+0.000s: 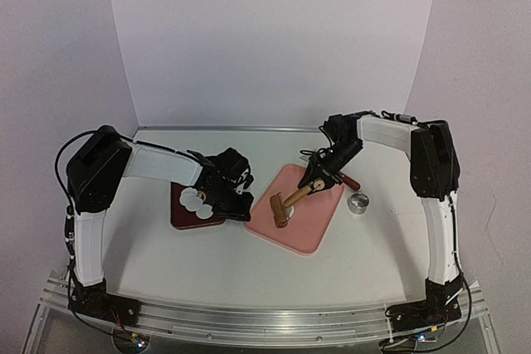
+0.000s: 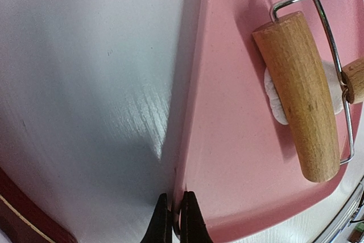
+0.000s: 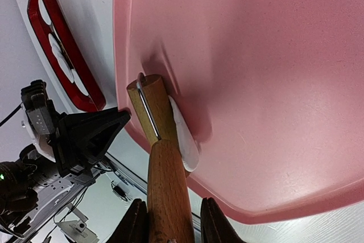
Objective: Roll out the dumpling wrappers from the dough
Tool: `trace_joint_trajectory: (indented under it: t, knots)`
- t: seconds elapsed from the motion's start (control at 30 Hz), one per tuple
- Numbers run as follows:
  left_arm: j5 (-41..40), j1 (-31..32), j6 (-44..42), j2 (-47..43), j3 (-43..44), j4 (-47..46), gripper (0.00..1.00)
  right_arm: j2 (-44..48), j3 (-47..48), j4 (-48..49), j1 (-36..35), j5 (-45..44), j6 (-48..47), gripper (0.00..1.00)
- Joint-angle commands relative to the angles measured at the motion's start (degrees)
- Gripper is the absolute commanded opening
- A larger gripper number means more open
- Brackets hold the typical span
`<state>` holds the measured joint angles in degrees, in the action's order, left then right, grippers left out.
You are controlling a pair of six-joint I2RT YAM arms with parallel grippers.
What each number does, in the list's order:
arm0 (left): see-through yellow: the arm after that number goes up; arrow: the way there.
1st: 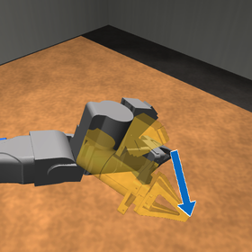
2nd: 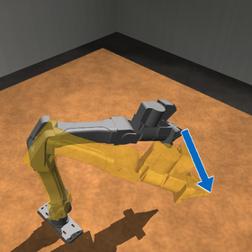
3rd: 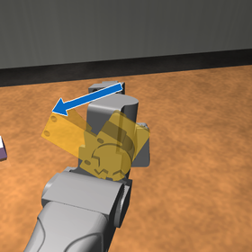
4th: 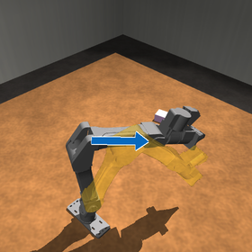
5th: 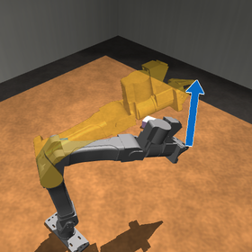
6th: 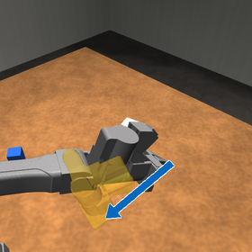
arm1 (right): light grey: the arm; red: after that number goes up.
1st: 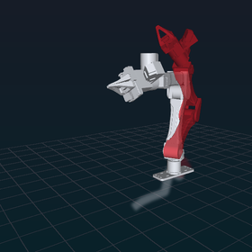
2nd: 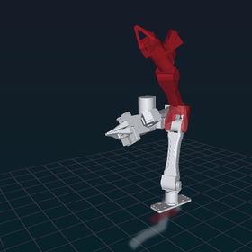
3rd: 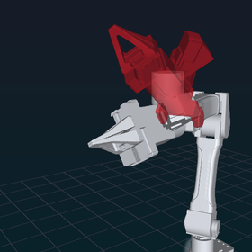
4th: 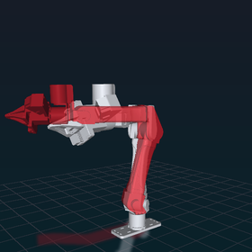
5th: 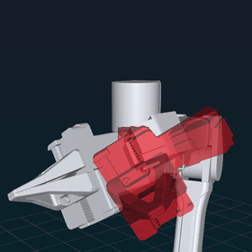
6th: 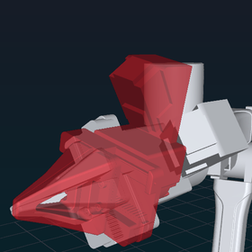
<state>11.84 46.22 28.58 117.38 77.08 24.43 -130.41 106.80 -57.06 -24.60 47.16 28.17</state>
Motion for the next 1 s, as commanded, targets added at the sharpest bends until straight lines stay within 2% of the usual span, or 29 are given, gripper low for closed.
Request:
trace_joint_trajectory:
  t: [0.0, 0.4, 0.5, 0.77, 0.83, 0.97]
  knots:
    - [-0.8, 0.2, 0.9, 0.7, -1.1, 0.1, 0.0, -9.2, -3.7, -1.4, -2.8, -23.6, 0.9, 0.0]
    - [-0.6, 0.2, 1.9, -0.9, -2.4, 0.7, 0.0, -5.3, -3.0, -1.3, -2.9, -24.0, -0.3, 0.0]
    - [0.1, 0.7, 2.4, -2.2, -3.0, 1.2, 0.0, -2.1, -1.8, 0.6, -2.9, -16.9, -2.3, 0.0]
    - [5.2, 2.5, 1.5, -8.9, -5.3, 4.3, 0.0, 6.3, 5.5, 2.4, -3.5, 10.8, -5.4, 0.0]
    - [5.4, 2.5, 1.5, -11.1, -4.9, 6.4, 0.08, 9.8, 5.8, 2.4, -3.5, 13.0, -5.2, 0.0]
    - [6.1, 2.5, 3.0, -14.7, -2.6, 9.1, 0.28, 16.4, 2.6, 2.3, -2.9, 9.0, -3.4, 0.0]
